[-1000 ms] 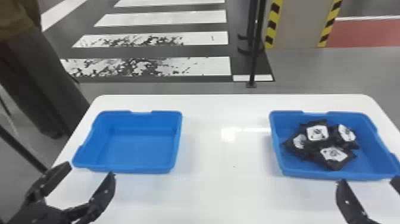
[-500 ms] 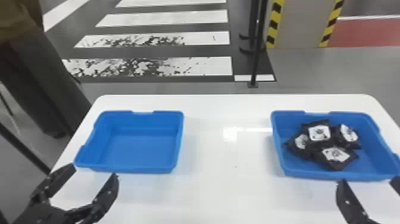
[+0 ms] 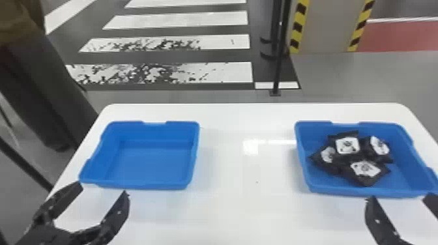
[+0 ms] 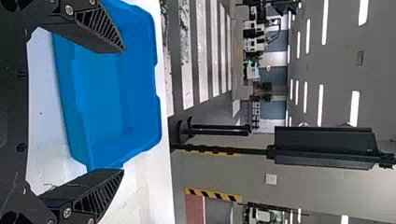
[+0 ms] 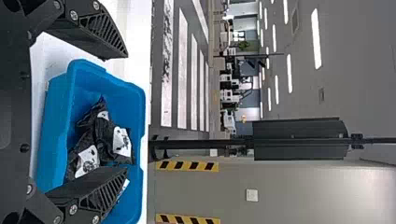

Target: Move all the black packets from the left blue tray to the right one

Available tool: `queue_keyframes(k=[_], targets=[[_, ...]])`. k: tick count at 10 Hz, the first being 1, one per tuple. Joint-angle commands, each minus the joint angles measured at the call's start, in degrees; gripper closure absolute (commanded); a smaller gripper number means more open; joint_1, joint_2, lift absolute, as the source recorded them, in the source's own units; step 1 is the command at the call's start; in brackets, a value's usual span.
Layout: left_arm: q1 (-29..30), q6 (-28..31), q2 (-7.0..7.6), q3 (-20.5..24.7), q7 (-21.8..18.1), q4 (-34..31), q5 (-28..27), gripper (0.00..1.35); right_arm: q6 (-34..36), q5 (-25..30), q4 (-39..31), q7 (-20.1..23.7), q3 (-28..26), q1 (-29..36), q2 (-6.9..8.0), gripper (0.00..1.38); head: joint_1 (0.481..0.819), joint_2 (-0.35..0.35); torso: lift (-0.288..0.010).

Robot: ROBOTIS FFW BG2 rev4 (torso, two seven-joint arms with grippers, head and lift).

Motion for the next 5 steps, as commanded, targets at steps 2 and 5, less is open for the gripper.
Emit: queue_keyframes(k=[2, 5], targets=[[0.0, 0.2, -0.24, -0.11, 0.0, -0.01, 0.11, 0.13, 0.0, -0.72, 0.16, 0.0, 0.08, 0.0, -0.06, 0.17, 0.695, 0.096, -0.14], [0.0, 0.62, -0.24, -0.11, 0.0, 0.14, 0.46, 0.13, 0.0, -0.83, 0.16, 0.0, 0.08, 0.0, -0.06, 0.17, 0.695, 0.095, -0.14]])
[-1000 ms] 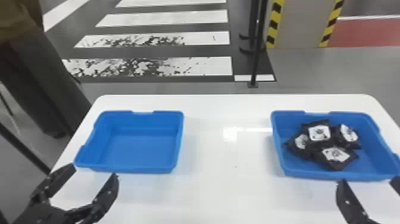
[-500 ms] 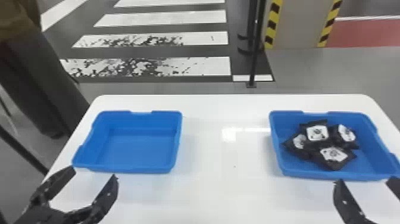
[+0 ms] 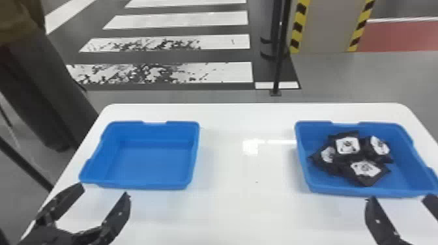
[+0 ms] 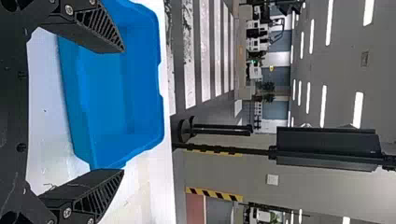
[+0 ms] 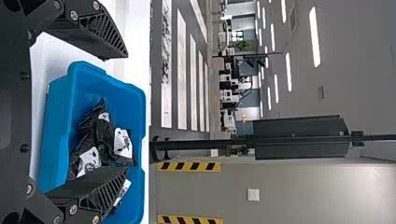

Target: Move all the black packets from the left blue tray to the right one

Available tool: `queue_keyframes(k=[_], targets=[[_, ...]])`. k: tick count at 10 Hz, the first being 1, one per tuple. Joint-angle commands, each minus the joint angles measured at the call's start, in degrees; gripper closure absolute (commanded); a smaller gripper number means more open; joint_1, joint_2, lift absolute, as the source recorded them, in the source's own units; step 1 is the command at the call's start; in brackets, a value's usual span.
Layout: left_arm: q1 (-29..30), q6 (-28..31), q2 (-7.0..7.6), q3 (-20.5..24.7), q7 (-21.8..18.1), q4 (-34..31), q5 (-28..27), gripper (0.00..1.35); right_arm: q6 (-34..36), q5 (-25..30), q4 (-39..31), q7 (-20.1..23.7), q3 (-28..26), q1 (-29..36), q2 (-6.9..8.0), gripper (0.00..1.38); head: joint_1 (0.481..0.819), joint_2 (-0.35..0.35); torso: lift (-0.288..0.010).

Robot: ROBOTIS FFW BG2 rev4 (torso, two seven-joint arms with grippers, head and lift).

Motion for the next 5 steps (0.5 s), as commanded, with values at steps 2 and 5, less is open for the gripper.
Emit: queue_keyframes(k=[2, 5], targets=[[0.0, 0.15, -0.24, 0.0, 0.0, 0.15, 0.24, 0.13, 0.0, -0.12, 0.0, 0.0, -0.02, 0.0, 0.0, 0.17, 0.695, 0.095, -0.14], [0.0, 0.29, -0.24, 0.0, 0.0, 0.15, 0.59, 0.13, 0.0, -0.35, 0.14, 0.0, -0.02, 0.14, -0.09, 0.17, 0.695, 0.095, -0.14]])
